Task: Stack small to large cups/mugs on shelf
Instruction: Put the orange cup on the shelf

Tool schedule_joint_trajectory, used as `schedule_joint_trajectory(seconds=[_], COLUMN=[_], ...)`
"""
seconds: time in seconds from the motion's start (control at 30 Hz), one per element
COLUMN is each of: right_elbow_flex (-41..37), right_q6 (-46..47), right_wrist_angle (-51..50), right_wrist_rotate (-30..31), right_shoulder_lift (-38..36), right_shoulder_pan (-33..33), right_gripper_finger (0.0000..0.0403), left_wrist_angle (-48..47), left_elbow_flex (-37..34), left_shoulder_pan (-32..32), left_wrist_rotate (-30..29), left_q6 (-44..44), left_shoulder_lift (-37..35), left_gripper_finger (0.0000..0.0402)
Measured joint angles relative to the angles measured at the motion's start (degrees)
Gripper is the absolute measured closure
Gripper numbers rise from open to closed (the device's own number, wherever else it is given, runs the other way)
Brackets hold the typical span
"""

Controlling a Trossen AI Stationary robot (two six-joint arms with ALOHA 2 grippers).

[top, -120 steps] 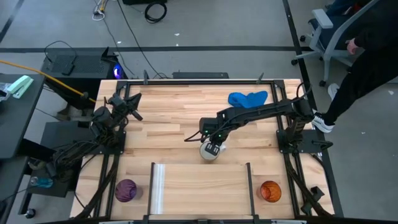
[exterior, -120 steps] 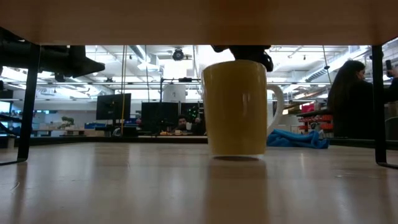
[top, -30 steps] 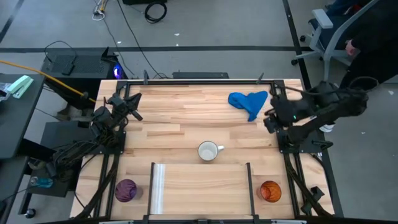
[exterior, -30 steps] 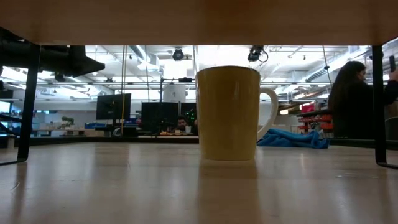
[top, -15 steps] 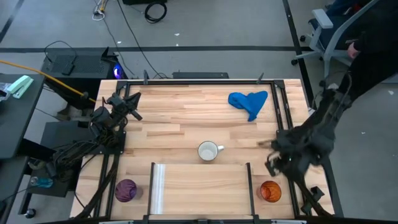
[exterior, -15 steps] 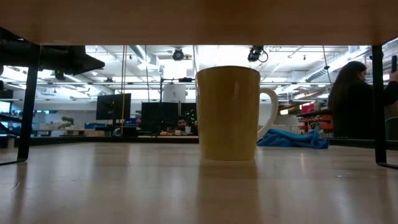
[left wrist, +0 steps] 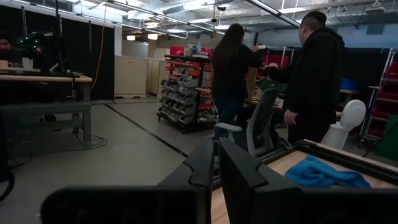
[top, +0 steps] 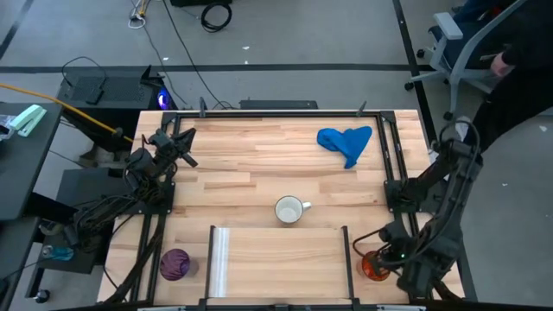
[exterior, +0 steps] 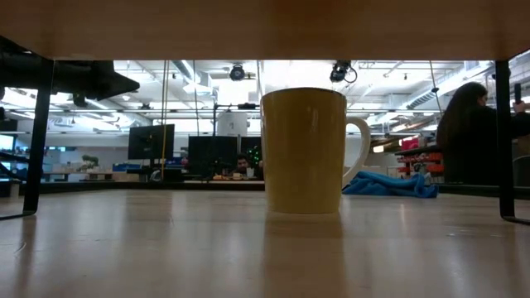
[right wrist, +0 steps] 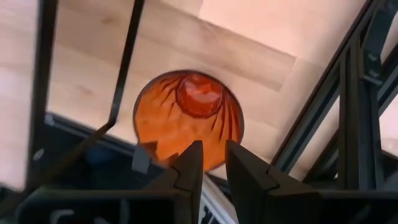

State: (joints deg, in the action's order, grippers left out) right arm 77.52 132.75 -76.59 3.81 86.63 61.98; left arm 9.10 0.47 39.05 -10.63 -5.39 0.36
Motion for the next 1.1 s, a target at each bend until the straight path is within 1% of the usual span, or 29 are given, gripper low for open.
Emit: schedule_joint_trajectory(seconds=[0.37,0.7,1.1], right_elbow_flex=[-0.07,-0.18,-6.99], right_q6=[-0.26,0.20,0.42], right_wrist_angle=[-1.80,-3.41,4.95], right_wrist_rotate=[-1.34,-3.57,-3.91], right_shoulder_lift=[4.98,5.40,4.76], right_shoulder_pan=[-0.06,0.07,0.48], right_gripper_finger=[0.0328,0.0328,0.0328], left_wrist_angle=[0.02,0.04,0.03], left_elbow_flex=[0.01,0.00,0.01], left_shoulder_pan=[-0.02,-0.02,0.00], left_wrist_rotate=[-0.01,0.00,0.01], left_q6=[0.04,0.66,0.44], left_shoulder_lift=[0.00,0.00,0.00], left_gripper_finger=[0.0362,0.0356,0.0357])
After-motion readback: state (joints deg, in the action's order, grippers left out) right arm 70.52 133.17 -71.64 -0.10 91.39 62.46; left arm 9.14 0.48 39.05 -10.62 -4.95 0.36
